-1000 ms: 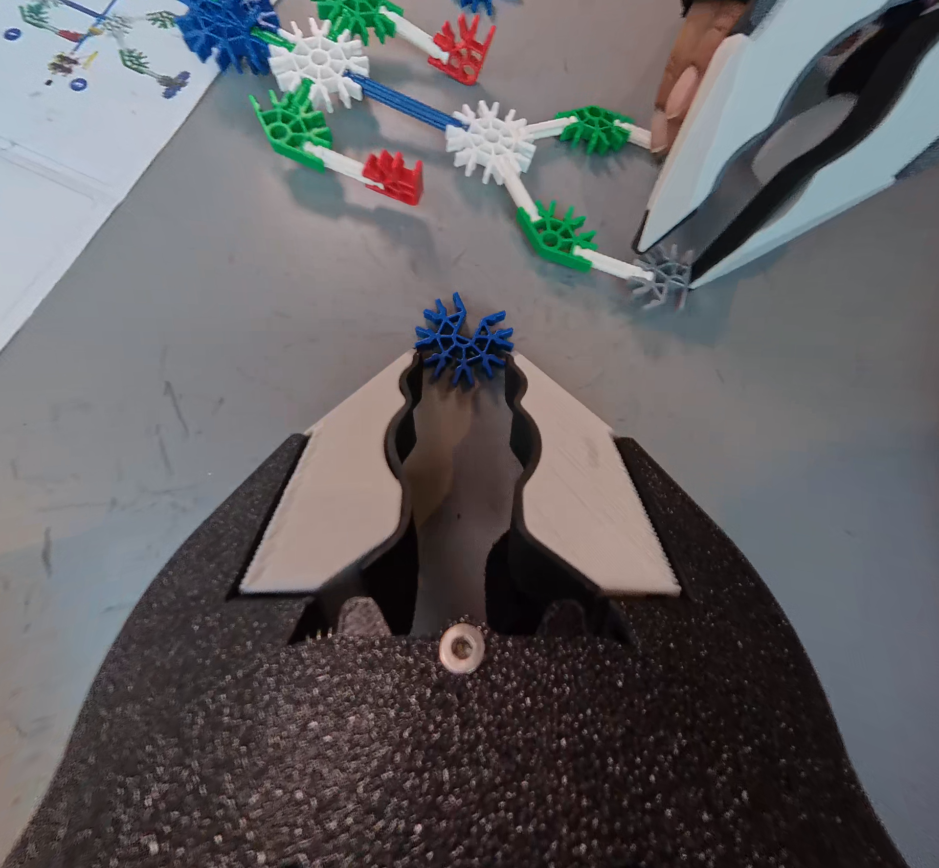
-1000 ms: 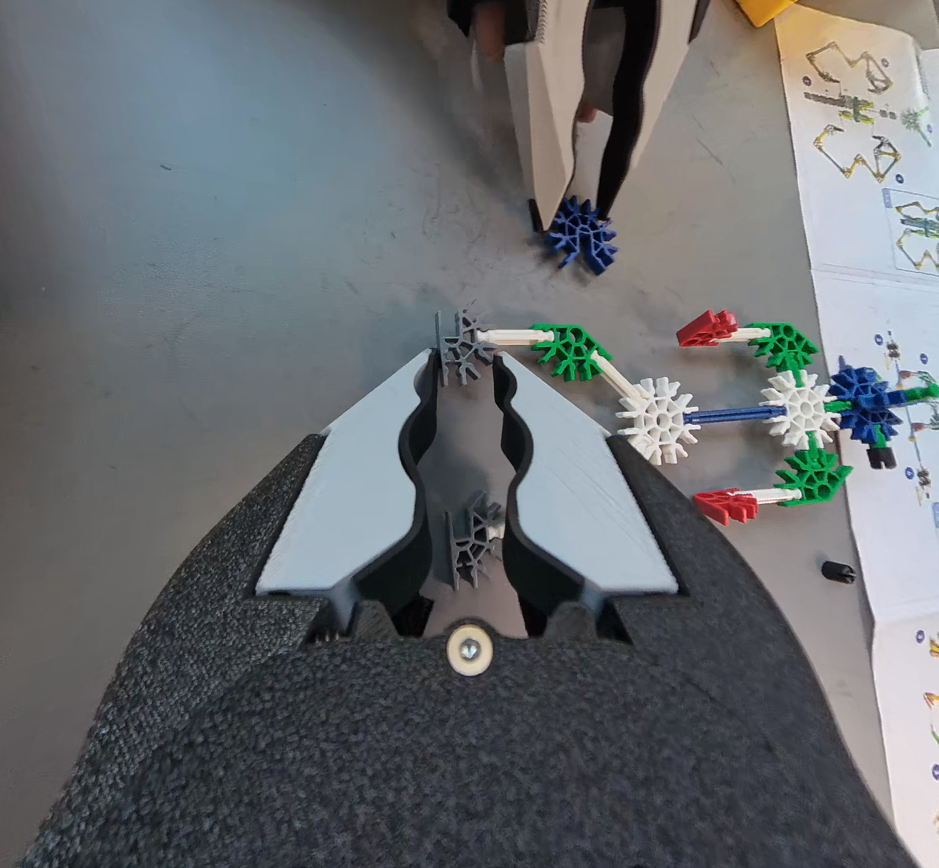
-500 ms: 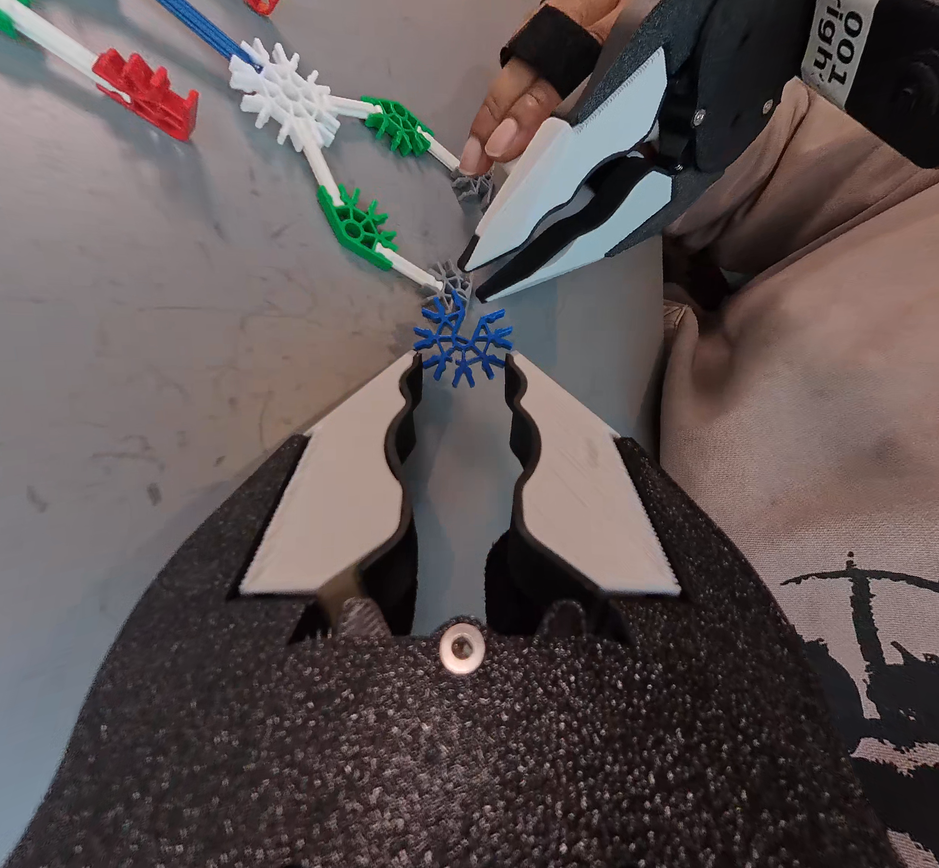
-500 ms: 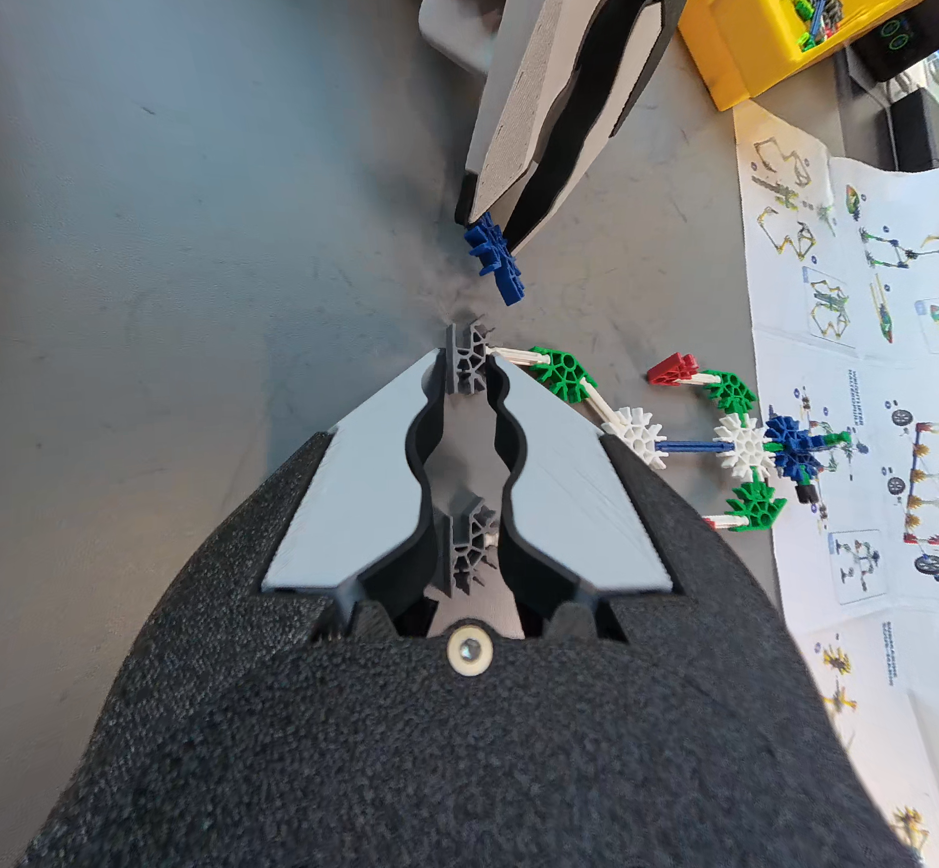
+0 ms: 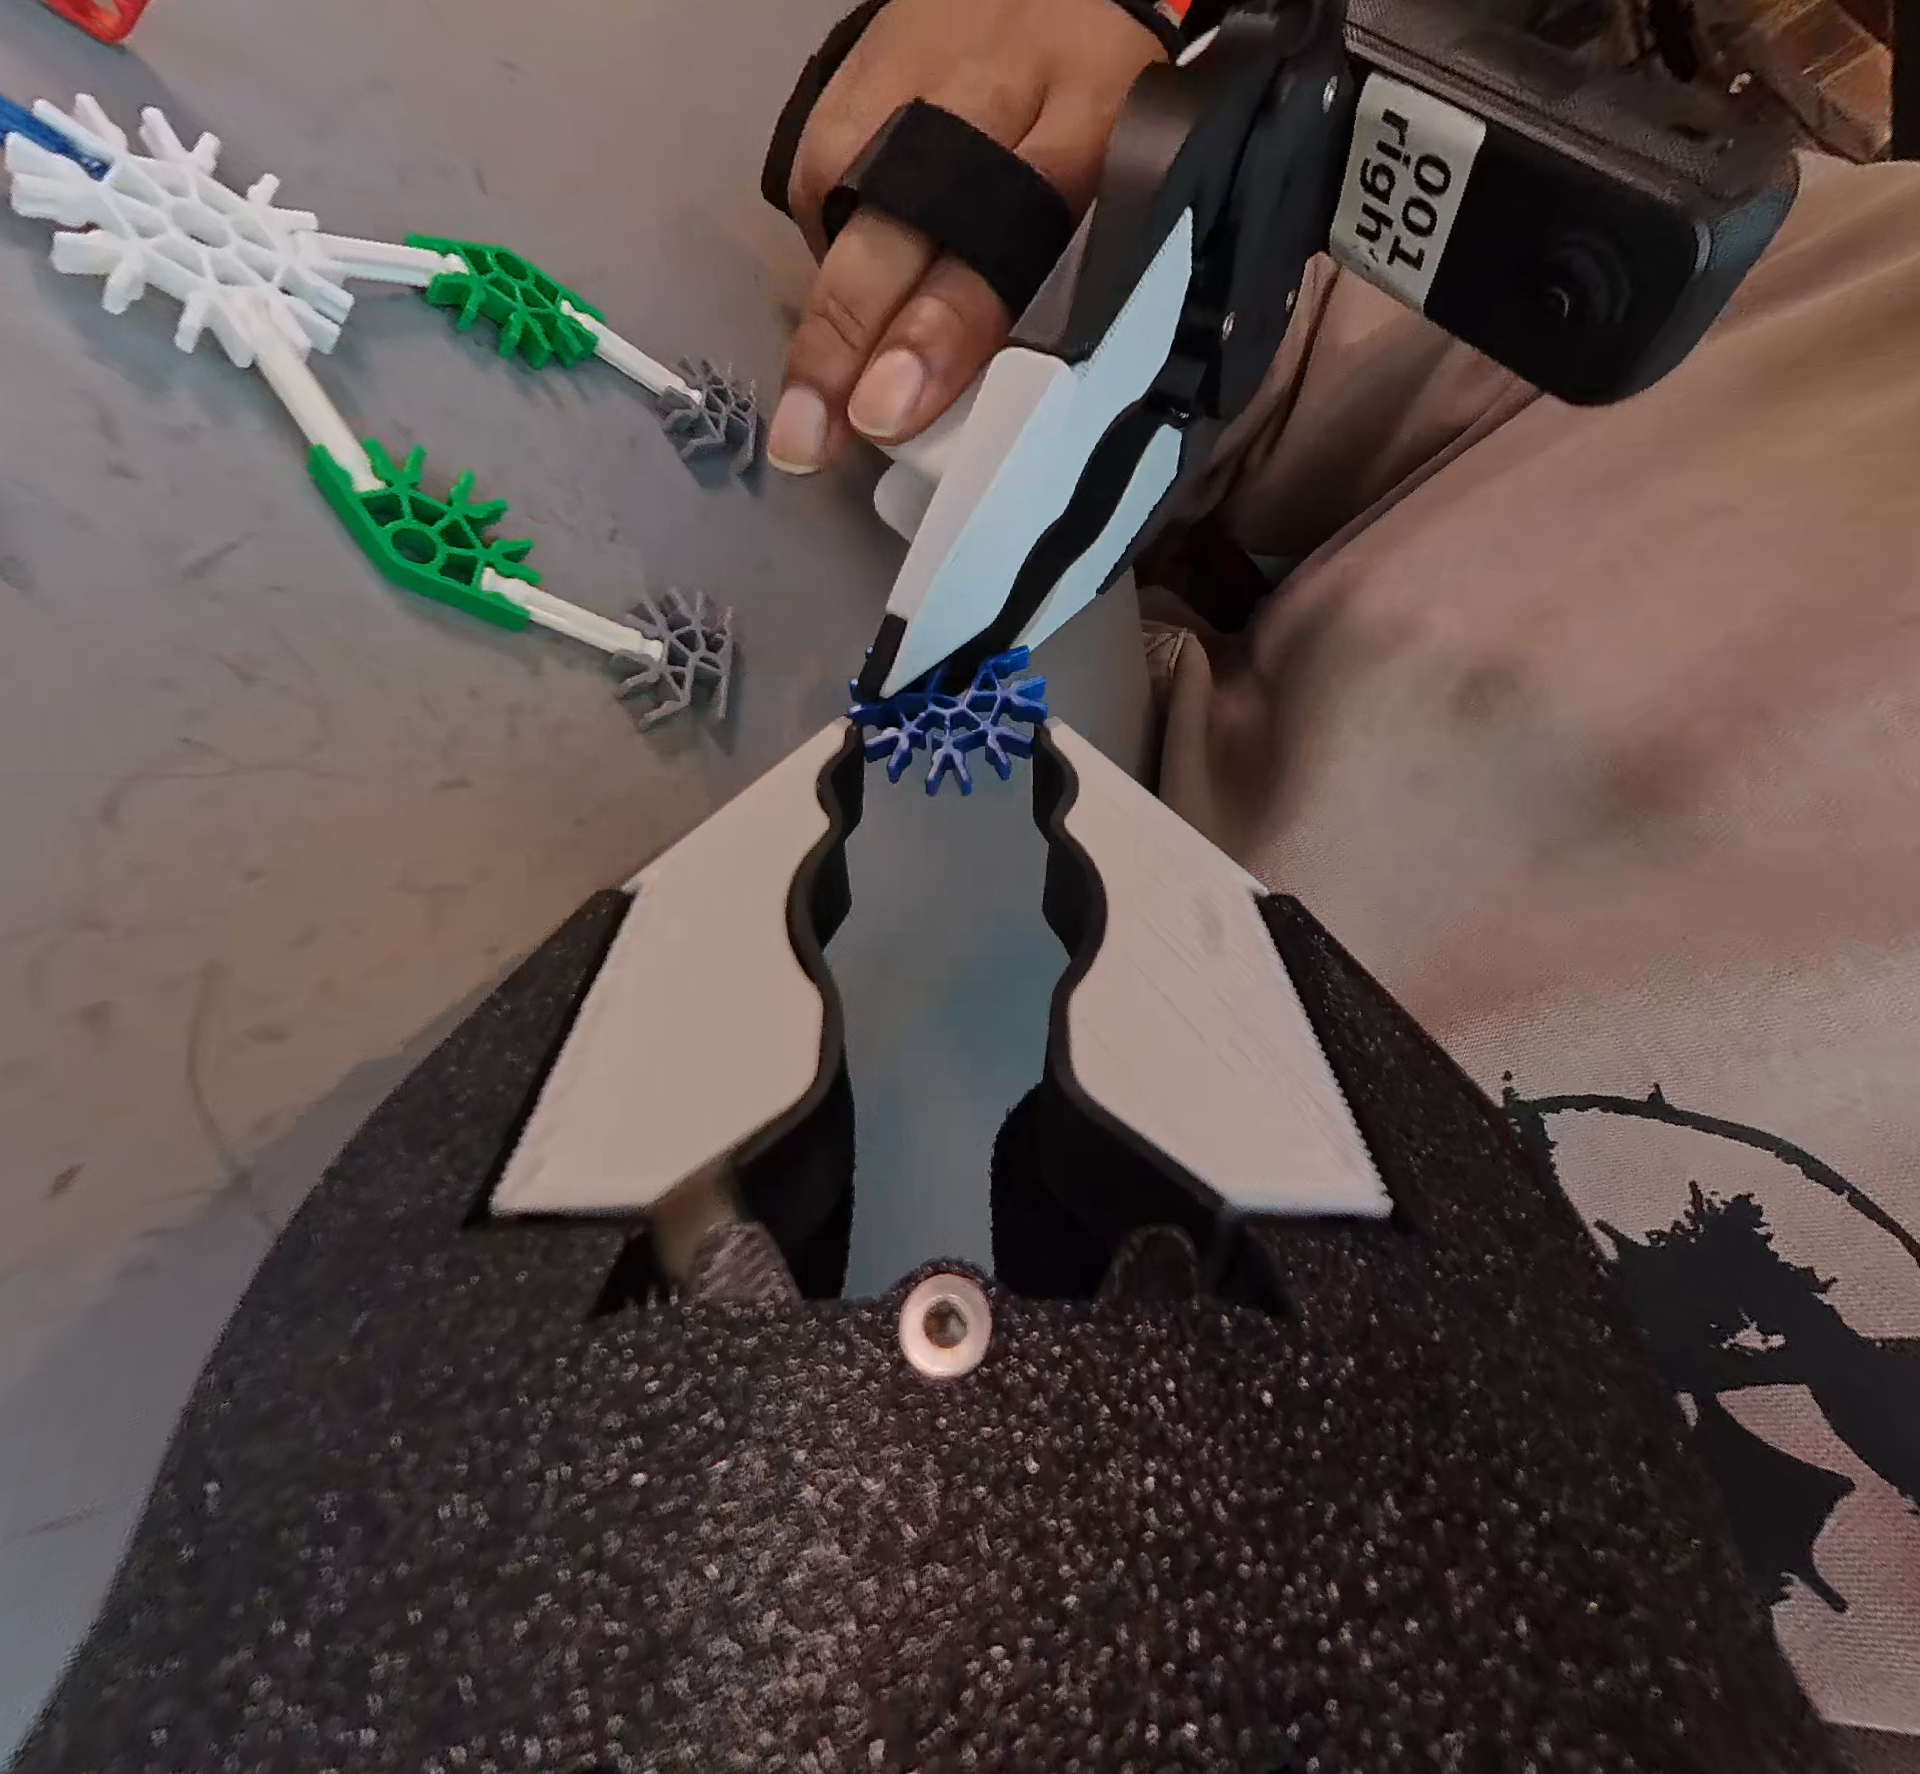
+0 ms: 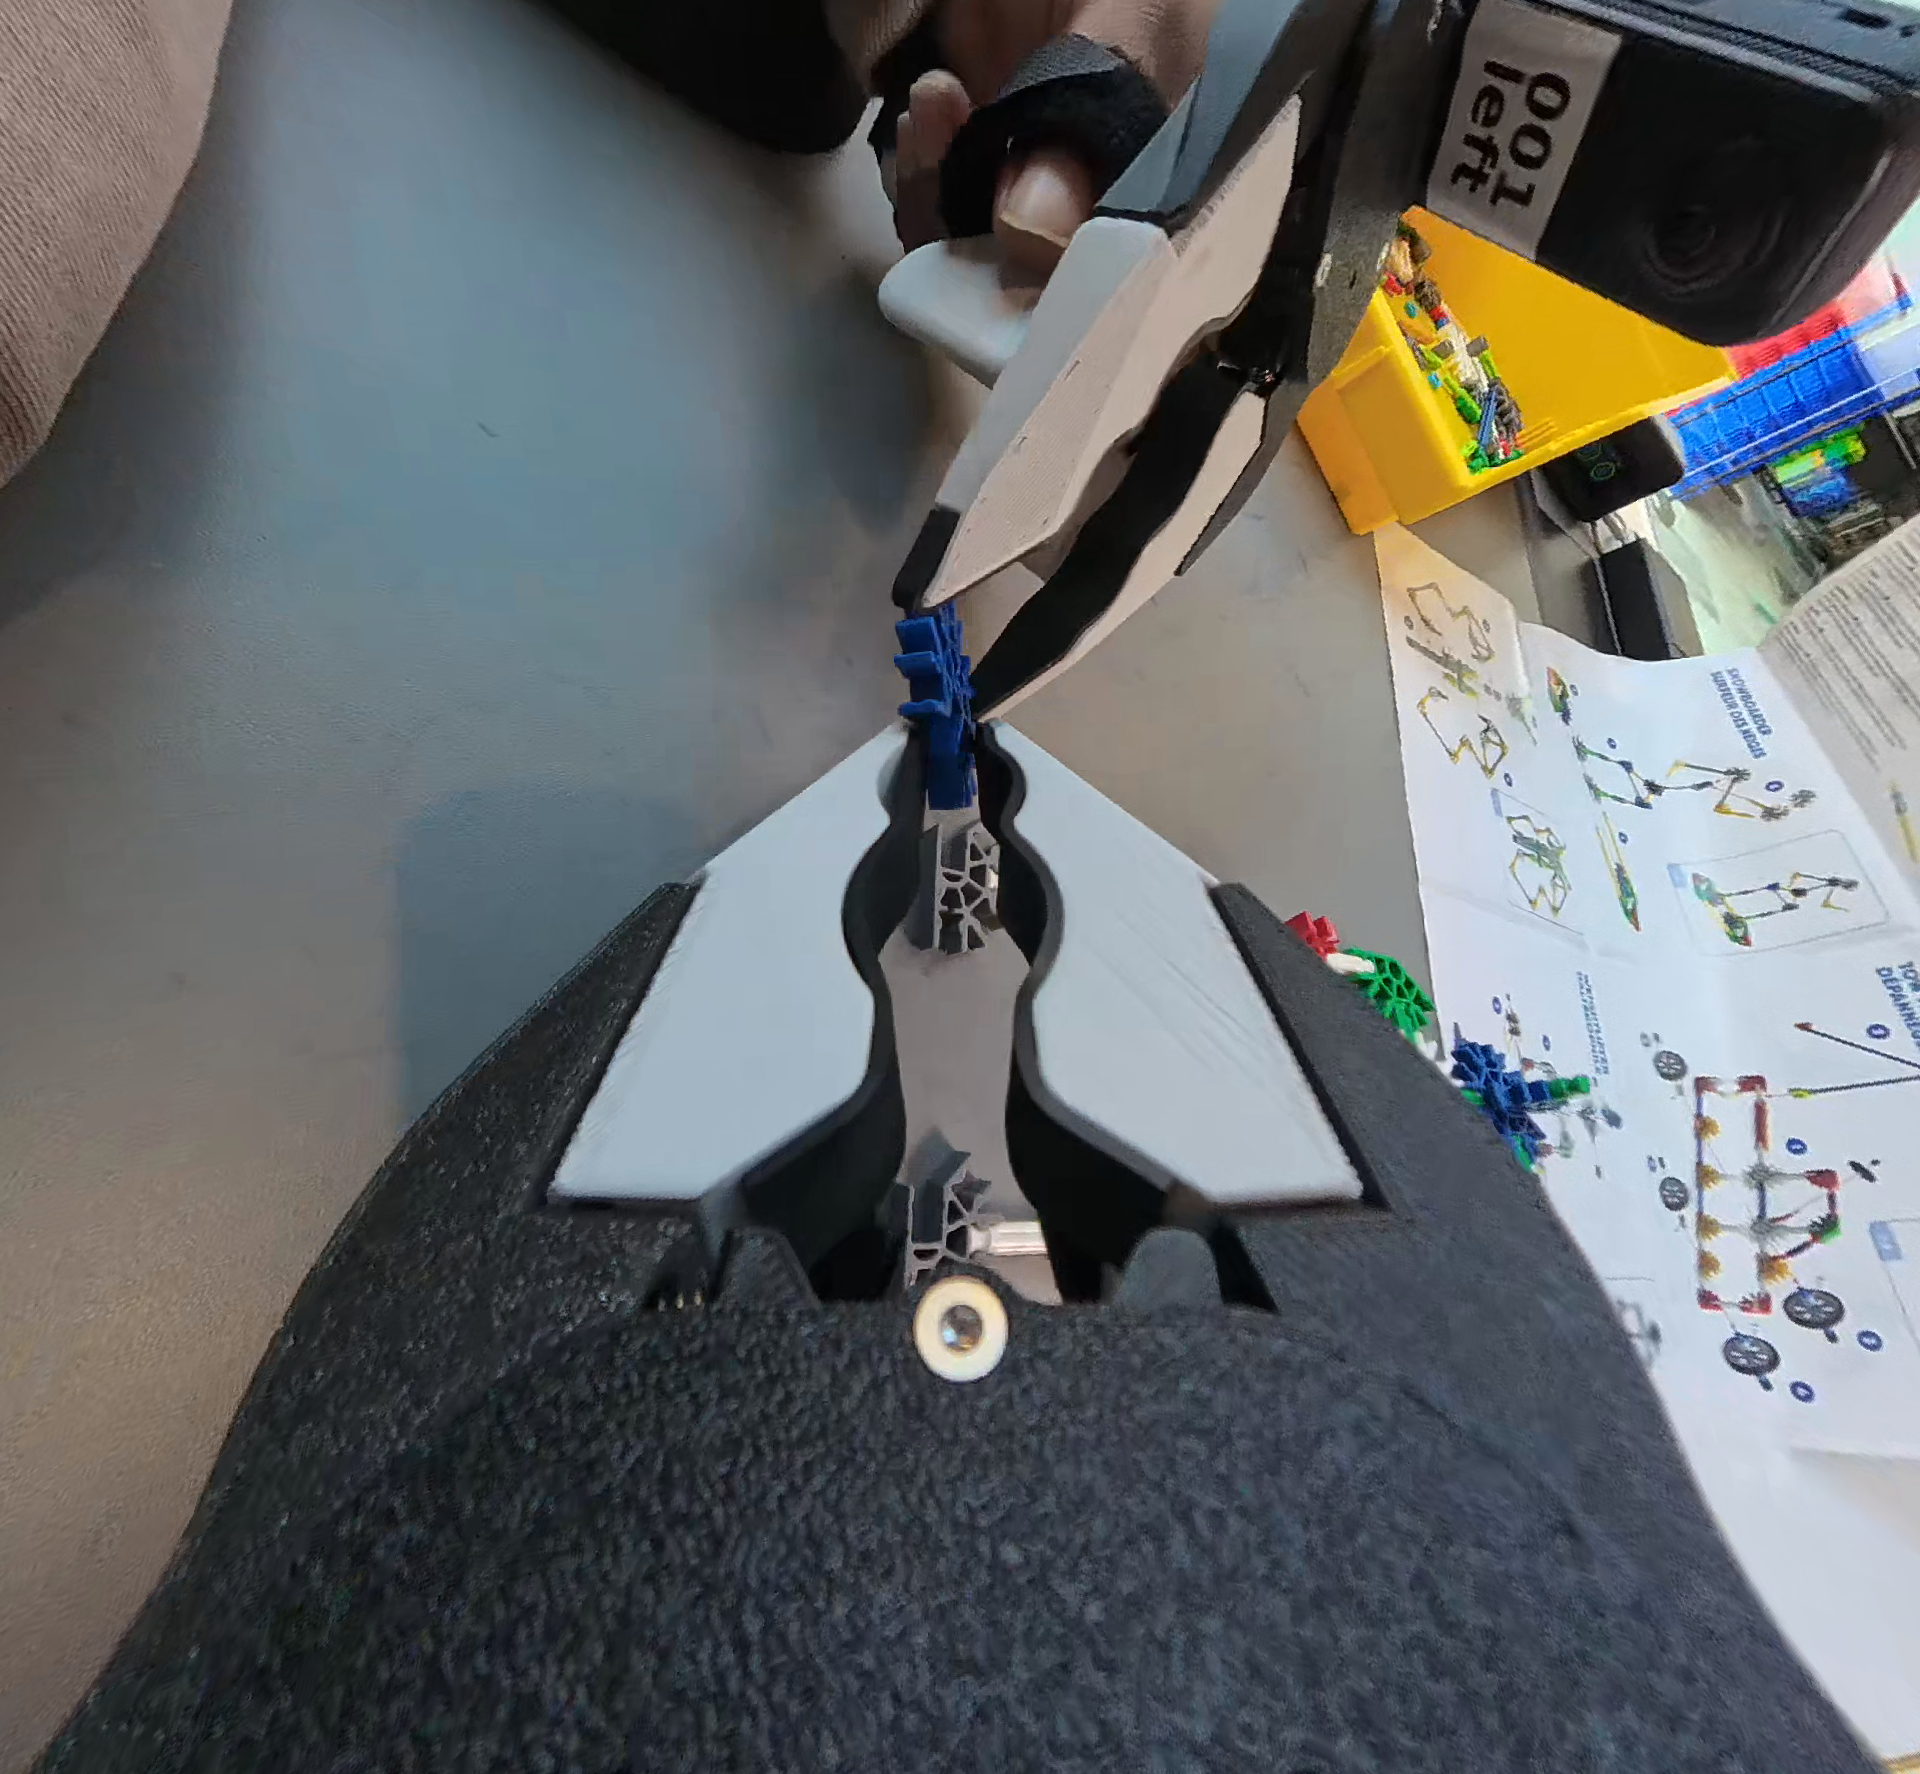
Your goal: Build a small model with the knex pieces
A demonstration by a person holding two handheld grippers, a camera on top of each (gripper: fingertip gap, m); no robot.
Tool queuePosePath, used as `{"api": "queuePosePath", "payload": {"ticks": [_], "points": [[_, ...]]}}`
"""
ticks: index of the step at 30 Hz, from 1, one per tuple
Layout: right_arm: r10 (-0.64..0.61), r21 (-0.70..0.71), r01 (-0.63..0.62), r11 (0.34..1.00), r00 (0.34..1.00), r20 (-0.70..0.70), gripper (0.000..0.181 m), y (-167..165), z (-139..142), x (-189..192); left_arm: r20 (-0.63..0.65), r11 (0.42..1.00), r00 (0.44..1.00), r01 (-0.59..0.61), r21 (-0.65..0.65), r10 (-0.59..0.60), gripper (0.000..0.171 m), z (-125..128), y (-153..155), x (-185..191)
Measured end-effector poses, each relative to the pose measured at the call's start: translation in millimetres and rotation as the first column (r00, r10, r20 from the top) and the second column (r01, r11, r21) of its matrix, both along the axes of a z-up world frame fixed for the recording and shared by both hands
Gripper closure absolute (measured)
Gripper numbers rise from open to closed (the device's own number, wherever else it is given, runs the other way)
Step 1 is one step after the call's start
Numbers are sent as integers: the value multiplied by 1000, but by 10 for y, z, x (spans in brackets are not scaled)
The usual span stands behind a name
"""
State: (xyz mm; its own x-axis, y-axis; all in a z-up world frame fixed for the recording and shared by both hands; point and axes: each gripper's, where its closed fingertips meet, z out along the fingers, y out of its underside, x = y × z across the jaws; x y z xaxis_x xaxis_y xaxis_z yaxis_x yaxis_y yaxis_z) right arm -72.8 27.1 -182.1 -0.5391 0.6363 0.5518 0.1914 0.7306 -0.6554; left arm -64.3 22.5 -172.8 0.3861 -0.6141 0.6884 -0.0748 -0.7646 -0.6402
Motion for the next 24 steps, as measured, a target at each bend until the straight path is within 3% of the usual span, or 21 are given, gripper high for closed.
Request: {"api": "queuePosePath", "payload": {"ticks": [4,8,12,19,24], "points": [[-49,-231,50,972,999,12,176,76,172,-18,-18,986,1000,-16,168,20,141,146,61,-19],[-63,-442,63,895,998,14,176,110,348,-31,-75,913,992,-68,401,106,141,342,165,-80],[-49,-571,46,819,999,10,176,61,475,-40,-133,868,982,-55,493,138,157,380,173,-48],[-47,-586,64,808,998,44,174,87,435,-44,-175,860,975,-32,509,140,164,350,165,-52],[-87,-440,168,882,976,199,155,280,110,26,-329,878,930,17,479,161,167,69,208,-230]]}}
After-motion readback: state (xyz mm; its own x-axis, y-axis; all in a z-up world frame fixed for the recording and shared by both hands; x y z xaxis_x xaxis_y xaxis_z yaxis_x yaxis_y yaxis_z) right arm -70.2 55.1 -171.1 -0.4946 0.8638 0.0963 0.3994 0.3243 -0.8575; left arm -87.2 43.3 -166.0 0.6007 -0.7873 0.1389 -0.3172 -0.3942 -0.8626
